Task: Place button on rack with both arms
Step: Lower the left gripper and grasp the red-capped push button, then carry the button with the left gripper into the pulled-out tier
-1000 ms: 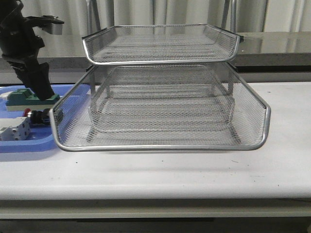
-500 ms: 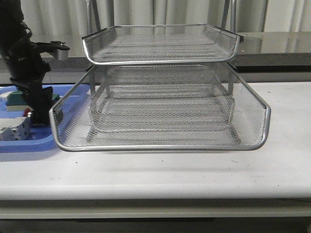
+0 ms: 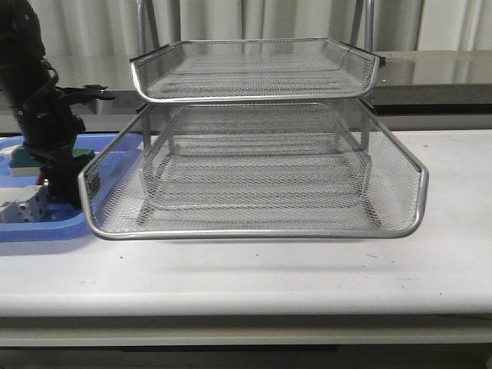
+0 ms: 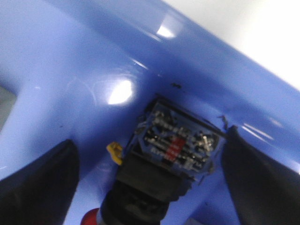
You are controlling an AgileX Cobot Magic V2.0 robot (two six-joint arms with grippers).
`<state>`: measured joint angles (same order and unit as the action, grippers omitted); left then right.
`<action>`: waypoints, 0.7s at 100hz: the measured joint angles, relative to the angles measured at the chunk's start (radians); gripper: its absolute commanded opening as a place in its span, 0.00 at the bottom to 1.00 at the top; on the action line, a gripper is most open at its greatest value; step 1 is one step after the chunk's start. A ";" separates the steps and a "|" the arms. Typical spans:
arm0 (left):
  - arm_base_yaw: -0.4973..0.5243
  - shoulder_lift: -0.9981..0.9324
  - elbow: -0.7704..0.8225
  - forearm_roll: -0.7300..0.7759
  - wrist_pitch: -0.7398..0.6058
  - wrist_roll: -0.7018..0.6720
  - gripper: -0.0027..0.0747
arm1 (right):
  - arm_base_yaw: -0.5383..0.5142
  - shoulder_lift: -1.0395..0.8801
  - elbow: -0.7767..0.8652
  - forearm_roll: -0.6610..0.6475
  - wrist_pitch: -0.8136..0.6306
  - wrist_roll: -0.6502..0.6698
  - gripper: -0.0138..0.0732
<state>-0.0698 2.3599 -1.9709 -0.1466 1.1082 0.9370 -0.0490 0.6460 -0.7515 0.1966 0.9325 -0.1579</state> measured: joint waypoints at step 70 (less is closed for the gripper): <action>0.009 -0.002 -0.249 -0.012 0.116 -0.094 0.01 | 0.000 0.000 0.000 0.000 0.000 0.000 0.08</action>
<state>-0.0607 2.3579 -2.2196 -0.1581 1.2244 0.8425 -0.0490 0.6460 -0.7515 0.1966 0.9325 -0.1579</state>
